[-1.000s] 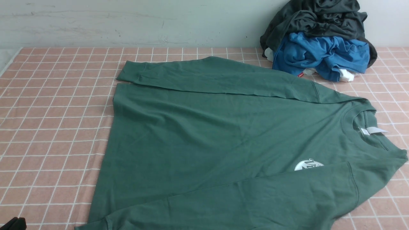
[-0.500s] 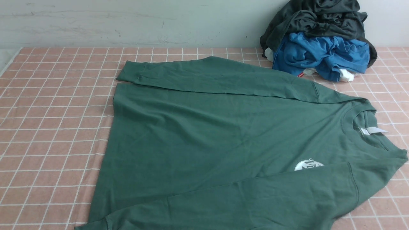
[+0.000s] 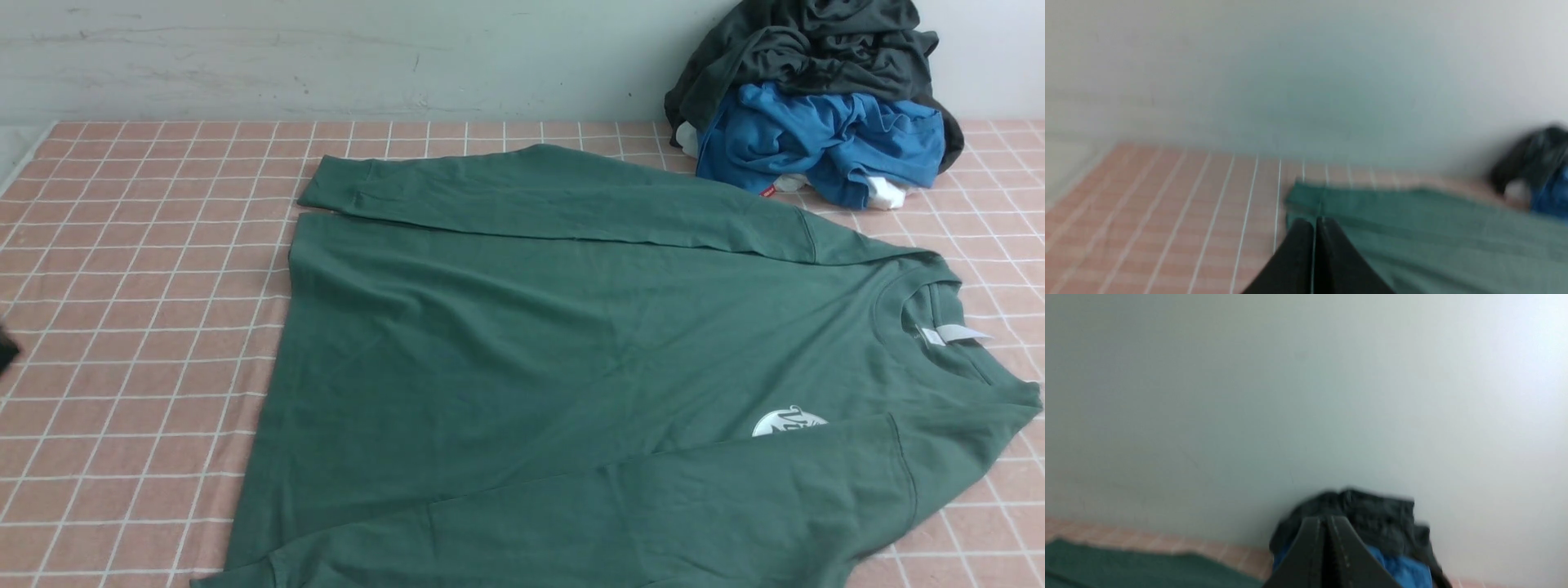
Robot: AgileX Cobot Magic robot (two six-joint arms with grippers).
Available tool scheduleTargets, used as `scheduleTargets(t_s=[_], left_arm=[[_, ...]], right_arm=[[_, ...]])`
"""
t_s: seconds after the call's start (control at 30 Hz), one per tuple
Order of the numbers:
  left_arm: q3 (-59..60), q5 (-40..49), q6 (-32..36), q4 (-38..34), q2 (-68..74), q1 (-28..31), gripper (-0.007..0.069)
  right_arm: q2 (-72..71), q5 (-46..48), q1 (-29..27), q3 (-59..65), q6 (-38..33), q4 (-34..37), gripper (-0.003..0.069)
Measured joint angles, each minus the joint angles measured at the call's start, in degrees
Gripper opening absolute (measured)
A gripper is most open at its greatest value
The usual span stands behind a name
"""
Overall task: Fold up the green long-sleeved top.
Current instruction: Use the left arm to clamp the cuff closest to it
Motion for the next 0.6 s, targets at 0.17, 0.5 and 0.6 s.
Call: scheduleTargets(t_s=[0.17,0.5,0.6], left_arm=[[-1.9,18.4,0.2,-3.6,15.2,-4.0,-0.0002],[-1.0,21.6,0.3,-5.9,35.3,-6.8,0.0279],[-1.0,21.5,0.2,-5.9,39.1,-6.8,0.0360]], right_arm=[[10.6,15.8,5.6,-0.1,3.1,2.4,-0.0010],[28.0,40.7,25.5,-0.4,-20.4,20.6,-0.0010],[30.1,38.6,26.2,-0.4,-24.3,24.5,-0.0010]])
